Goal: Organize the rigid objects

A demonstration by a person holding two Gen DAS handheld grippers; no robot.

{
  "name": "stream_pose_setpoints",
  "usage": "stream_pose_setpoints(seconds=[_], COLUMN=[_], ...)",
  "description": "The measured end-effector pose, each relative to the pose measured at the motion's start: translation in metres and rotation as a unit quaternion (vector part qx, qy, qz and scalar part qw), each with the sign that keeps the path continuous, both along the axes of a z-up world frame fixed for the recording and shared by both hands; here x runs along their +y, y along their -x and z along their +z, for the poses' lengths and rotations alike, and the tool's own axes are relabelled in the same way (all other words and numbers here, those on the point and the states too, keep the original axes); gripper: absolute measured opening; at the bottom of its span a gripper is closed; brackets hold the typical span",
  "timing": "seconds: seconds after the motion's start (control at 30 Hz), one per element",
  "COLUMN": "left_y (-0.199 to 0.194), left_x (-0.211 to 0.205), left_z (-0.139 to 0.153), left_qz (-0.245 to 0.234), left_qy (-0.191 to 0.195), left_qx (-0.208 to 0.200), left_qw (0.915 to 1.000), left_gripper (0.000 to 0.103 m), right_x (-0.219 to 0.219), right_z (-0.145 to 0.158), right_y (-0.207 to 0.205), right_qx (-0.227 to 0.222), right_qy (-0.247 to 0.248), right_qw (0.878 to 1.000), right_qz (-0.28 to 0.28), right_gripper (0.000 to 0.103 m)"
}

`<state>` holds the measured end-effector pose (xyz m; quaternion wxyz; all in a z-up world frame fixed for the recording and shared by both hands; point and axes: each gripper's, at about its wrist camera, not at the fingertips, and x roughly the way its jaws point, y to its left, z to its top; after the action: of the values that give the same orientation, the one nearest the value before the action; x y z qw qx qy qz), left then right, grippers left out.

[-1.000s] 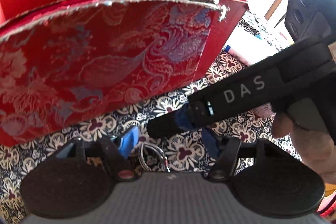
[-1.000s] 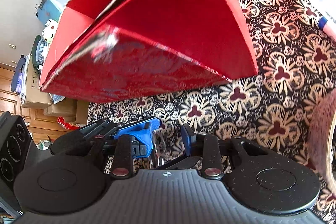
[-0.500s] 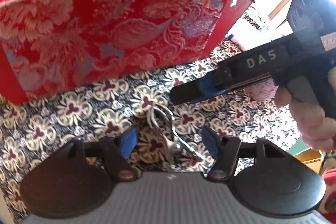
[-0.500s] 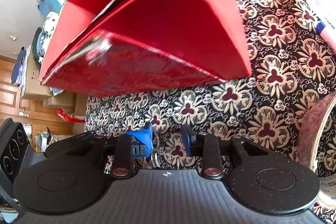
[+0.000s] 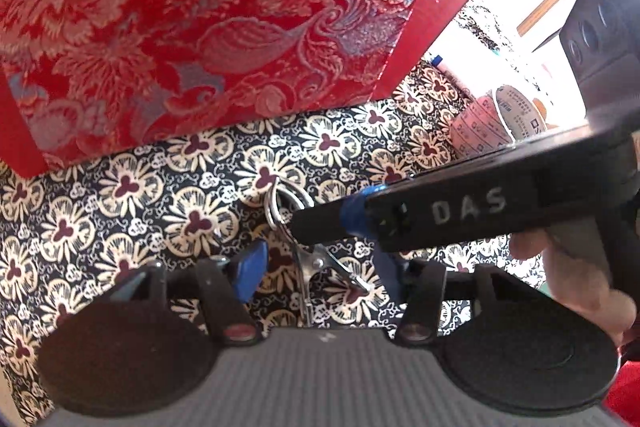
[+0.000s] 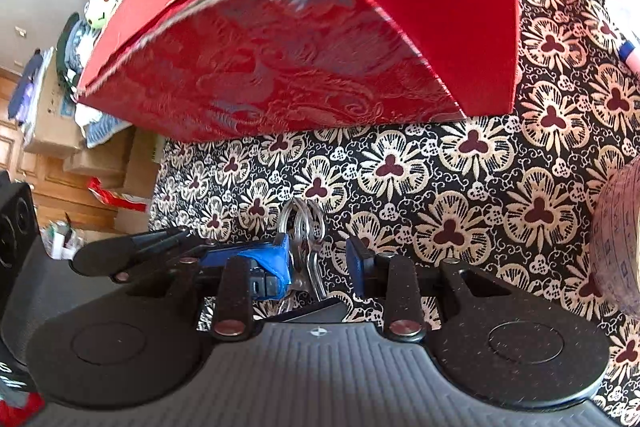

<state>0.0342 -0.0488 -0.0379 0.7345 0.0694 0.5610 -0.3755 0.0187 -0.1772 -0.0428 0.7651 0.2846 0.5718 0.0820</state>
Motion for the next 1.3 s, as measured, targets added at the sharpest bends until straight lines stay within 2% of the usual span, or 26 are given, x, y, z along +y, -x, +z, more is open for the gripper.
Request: stream_pose_setpoints(seconds=[0.1, 0.2, 0.33, 0.6, 0.8, 0.87, 1.07, 1.13, 1.17, 1.23, 1.3], left_y=[0.001, 0.003, 0.002, -0.003, -0.007, -0.01, -0.015, -0.014, -0.013, -0.012, -0.012], left_x=[0.0, -0.002, -0.007, -0.007, -0.017, -0.019, -0.023, -0.025, -0.026, -0.029, -0.032], left_z=[0.0, 0.001, -0.003, -0.002, -0.004, -0.004, -0.004, -0.005, -0.005, -0.006, -0.006], left_qz=[0.002, -0.001, 0.005, 0.013, 0.009, 0.009, 0.011, 0.008, 0.007, 0.003, -0.001], left_qy=[0.002, -0.004, -0.01, -0.017, -0.041, -0.045, -0.06, -0.064, -0.068, -0.074, -0.077], left_qx=[-0.003, -0.007, -0.009, -0.014, -0.037, -0.036, -0.05, -0.055, -0.059, -0.067, -0.07], left_qw=[1.0, 1.0, 0.9999, 0.9997, 0.9985, 0.9983, 0.9969, 0.9964, 0.9959, 0.995, 0.9945], left_gripper=[0.052, 0.045, 0.042, 0.041, 0.027, 0.028, 0.04, 0.055, 0.057, 0.057, 0.052], right_x=[0.005, 0.015, 0.022, 0.023, 0.013, 0.011, 0.002, -0.001, -0.003, -0.005, -0.006], right_z=[-0.001, 0.0, 0.002, -0.001, -0.003, -0.004, -0.006, -0.007, -0.007, -0.008, -0.008], right_y=[-0.001, -0.004, -0.007, -0.01, -0.014, -0.015, -0.02, -0.02, -0.02, -0.02, -0.019], right_qx=[-0.001, -0.007, -0.016, -0.017, -0.02, -0.022, -0.024, -0.025, -0.026, -0.026, -0.028], right_qy=[0.004, 0.016, 0.034, 0.038, 0.032, 0.029, 0.029, 0.029, 0.031, 0.027, 0.026], right_qw=[1.0, 1.0, 0.999, 0.999, 0.999, 0.998, 0.996, 0.996, 0.995, 0.995, 0.995], right_qz=[-0.001, 0.006, 0.006, -0.016, -0.037, -0.047, -0.076, -0.084, -0.088, -0.092, -0.093], right_gripper=[0.014, 0.014, 0.014, 0.012, 0.009, 0.009, 0.009, 0.009, 0.009, 0.009, 0.008])
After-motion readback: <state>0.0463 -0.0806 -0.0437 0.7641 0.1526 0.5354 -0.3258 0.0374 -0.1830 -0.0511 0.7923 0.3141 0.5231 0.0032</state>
